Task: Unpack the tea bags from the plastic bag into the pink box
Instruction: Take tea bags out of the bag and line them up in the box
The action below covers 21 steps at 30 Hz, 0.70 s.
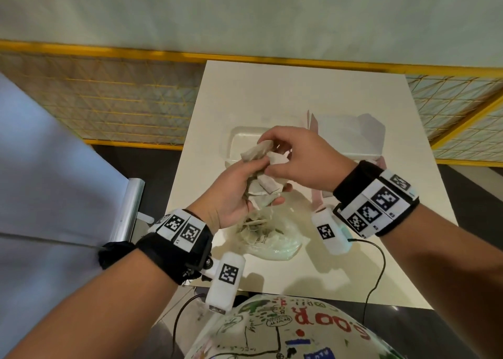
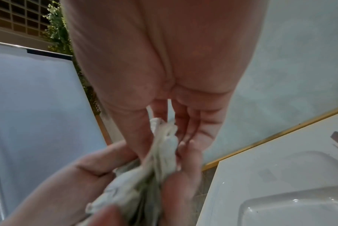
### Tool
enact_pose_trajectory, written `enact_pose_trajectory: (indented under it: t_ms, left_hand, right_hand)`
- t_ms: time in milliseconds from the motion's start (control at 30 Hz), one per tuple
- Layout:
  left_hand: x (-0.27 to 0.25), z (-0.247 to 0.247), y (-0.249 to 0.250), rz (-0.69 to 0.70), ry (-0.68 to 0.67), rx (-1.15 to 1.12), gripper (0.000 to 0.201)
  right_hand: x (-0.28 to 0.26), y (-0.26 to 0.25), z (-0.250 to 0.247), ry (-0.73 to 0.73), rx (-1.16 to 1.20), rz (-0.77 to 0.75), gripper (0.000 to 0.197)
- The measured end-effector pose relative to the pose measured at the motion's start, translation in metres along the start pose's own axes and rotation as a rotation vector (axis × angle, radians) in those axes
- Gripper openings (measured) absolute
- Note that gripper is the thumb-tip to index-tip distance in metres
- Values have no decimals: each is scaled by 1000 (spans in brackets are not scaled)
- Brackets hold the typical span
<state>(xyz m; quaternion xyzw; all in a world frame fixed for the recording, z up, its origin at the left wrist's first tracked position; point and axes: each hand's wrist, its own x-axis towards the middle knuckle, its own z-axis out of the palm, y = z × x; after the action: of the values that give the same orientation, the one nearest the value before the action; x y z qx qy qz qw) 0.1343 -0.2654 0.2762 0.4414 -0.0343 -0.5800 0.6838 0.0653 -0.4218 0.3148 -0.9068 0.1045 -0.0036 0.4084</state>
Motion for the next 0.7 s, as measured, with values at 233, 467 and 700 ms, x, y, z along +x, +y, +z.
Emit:
enact_pose_trajectory:
  t_ms: [233,467,700]
  left_hand:
    - [6,0,9,132,143,29,35]
    - [4,3,8,172,145,113,29]
    - [0,4,9,123,126,83,38]
  right_hand:
    - [-13,12,-5,199,208,154,33]
    - [-21,12,-17,115,488,231,23]
    - [-29,10,-36,-31,558,110,37]
